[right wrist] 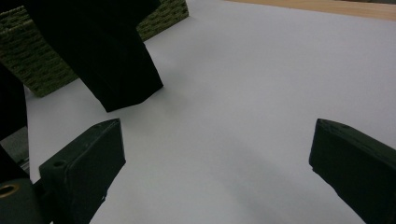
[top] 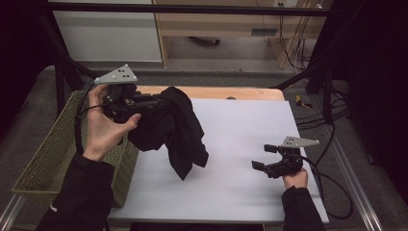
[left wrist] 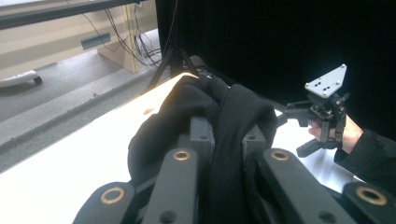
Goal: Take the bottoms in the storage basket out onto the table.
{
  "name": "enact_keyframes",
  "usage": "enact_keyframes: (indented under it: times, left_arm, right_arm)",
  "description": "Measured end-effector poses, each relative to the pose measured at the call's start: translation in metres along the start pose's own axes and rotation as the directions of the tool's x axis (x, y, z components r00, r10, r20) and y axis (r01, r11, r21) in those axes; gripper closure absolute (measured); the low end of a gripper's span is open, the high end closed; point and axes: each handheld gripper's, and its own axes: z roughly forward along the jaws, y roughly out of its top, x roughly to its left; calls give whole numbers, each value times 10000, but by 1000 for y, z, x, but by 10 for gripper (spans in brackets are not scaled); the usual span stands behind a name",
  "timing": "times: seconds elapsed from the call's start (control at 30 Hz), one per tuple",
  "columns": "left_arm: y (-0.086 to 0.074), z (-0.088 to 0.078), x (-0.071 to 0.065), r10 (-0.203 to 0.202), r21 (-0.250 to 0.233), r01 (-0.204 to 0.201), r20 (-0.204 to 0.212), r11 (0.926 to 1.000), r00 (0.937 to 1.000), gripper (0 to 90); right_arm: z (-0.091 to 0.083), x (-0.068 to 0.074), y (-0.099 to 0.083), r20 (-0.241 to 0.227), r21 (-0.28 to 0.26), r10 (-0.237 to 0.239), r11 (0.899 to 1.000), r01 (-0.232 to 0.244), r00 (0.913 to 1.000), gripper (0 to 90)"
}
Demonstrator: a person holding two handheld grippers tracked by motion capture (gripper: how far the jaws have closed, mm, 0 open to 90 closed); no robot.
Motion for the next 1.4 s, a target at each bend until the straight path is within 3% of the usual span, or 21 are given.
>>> enact_keyframes:
  times: [0.63,1.4]
  left_arm:
    - [-23,46,-4,-255,631,224,481,9978,9985,806]
    - [-54,93,-7,-383,1244,306,604,9918,9974,803]
  right_arm:
    - [0,0,0,-12,-9,1,10000,-1,10000,40]
    - [0,0,0,-10,-10,-24,10000,24,10000,40]
